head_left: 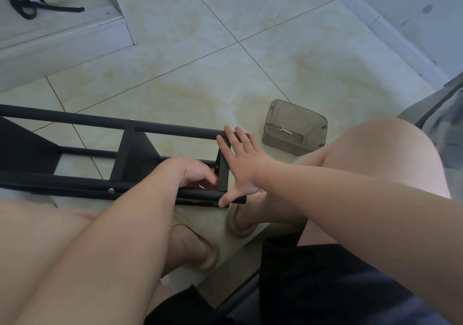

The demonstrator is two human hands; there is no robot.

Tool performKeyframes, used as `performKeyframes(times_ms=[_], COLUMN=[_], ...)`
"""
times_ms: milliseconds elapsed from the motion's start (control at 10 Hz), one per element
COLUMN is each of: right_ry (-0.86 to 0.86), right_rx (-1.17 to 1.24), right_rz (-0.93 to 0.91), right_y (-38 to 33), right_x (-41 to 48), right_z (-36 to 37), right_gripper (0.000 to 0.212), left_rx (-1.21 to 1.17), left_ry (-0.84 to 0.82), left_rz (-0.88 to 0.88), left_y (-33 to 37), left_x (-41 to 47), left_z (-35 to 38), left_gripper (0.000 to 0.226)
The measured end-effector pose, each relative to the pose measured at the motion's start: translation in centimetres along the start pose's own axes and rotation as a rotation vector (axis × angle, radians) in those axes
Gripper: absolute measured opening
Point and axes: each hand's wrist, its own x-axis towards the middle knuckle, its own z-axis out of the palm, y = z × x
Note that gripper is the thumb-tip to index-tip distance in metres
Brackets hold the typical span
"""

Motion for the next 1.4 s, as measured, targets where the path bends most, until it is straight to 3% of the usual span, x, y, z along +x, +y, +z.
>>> performKeyframes(times_ms=[200,400,600,700,1100,1300,1400], right_ry=[0.001,-0.01,-0.004,-0.002,-0.014,0.003,0.009], right_rx=[0.018,0.022,0.024,0.025,0.028,0.029,0.03], right_rz=[-0.006,-0.005,-0.007,-0.006,-0.007,-0.006,-0.003], right_y=[0.0,0.01,-0.03,-0.01,-0.1,-0.03,-0.05], right_x=[0.02,-0.1,-0.16,-0.17,-0.2,-0.11,-0.06], right_z=[-0.02,-0.12,-0.13,-0.17,-0.22,-0.08,0.03], right_gripper=[0.158,0.157,0.157,0.157,0.158,0.158,0.158], left_rx=[0.049,-0.005,-0.048,-0.016,-0.101,-0.004,0.013], left_ry=[0.048,0.005,-0.011,0.014,-0.022,0.049,0.049], left_rz=[-0.017,0.03,-0.009,-0.009,0.068,0.029,0.042], left_y=[-0.03,-0.06,-0.1,-0.12,-0.15,-0.16,-0.31], left_x=[0.15,0.04,0.26,0.34,-0.07,0.14,0.35], left_z=[0.1,0.13,0.24,0.23,0.29,0.19,0.11], left_gripper=[0.01,0.029,0.033,0.02,0.034,0.019,0.027])
